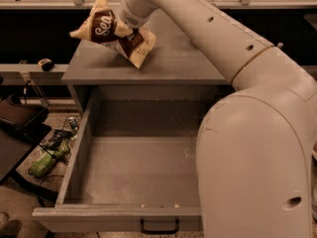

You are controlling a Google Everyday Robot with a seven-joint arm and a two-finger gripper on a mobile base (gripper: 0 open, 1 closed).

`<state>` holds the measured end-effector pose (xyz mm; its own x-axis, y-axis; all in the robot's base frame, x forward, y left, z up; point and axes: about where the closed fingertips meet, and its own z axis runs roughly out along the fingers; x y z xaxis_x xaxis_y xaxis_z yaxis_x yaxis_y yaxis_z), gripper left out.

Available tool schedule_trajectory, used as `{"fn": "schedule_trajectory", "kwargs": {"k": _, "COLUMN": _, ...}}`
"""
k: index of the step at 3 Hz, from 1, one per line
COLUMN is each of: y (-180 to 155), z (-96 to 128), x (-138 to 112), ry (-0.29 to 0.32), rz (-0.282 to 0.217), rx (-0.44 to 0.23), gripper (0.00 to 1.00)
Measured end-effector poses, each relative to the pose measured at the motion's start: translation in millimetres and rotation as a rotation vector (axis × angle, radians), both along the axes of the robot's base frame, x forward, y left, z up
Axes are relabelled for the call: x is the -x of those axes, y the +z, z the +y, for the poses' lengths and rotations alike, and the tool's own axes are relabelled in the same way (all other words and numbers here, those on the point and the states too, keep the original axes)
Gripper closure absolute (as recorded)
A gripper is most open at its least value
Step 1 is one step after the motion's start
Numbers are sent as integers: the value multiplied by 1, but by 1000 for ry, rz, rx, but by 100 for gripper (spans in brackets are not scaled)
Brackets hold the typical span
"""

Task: Pick brown chip bag from top drawer and place on counter

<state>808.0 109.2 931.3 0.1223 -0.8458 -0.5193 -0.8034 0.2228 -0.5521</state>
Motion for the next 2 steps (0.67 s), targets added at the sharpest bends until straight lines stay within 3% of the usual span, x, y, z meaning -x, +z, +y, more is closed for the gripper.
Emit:
{"fn": "schedule_trajectory", "kwargs": {"k": 1, "y": 0, "z": 0, "x": 0, "ry": 0, "rz": 0, "rx": 0, "gripper": 3}}
{"fn": "schedule_trajectory", "kwargs": {"k": 2, "y": 28, "z": -3, "x": 7, "ry": 17, "rz": -13, "rx": 39, "gripper": 0}}
